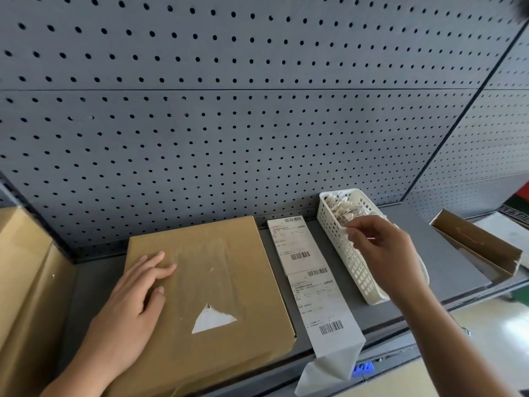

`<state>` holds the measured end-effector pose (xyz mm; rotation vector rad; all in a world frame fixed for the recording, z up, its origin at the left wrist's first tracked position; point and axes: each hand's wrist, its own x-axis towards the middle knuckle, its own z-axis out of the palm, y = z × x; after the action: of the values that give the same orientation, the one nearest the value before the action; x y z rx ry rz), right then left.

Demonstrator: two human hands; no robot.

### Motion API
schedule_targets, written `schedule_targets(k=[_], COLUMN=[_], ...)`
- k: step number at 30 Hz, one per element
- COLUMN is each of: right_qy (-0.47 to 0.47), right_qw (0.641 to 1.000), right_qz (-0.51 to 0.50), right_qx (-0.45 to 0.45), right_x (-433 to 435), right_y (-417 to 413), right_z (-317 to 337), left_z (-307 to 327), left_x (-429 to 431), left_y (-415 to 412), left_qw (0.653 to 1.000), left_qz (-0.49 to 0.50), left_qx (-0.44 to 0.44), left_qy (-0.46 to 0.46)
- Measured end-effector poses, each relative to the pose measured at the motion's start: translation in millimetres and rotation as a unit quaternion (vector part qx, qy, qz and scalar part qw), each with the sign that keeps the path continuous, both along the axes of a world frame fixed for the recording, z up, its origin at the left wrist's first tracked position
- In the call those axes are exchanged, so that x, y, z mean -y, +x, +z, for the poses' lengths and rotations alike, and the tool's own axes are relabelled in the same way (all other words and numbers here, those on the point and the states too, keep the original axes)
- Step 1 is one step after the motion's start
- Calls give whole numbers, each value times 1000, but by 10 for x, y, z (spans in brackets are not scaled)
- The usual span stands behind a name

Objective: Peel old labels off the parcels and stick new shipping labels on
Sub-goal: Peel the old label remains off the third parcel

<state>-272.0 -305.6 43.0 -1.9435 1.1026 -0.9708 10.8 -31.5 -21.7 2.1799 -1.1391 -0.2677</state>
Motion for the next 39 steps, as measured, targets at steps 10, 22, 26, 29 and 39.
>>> schedule_targets(k=[10,22,26,29,39], right_qy=[-66,-126,-112,-110,-151], right_qw=[990,968,963,961,954], right_qz=[-104,-119,-117,-116,-119], right_qx=[-66,-183,-216,-224,-231], right_x=[494,709,744,747,602], right_y=[-338,-334,-304,-259,-133], right_z=[-14,-280,-367,-376,-295], left_z=[1,-2,-5,-3,-1], left_x=[7,12,12,13,10], left_y=[-4,-8,-5,-10,-6], left_qw=[1000,1000,1000,1000,1000], left_qz=[-4,-4,-6,-6,-5], left_qx=[4,6,8,8,5], left_qy=[4,6,6,3,5])
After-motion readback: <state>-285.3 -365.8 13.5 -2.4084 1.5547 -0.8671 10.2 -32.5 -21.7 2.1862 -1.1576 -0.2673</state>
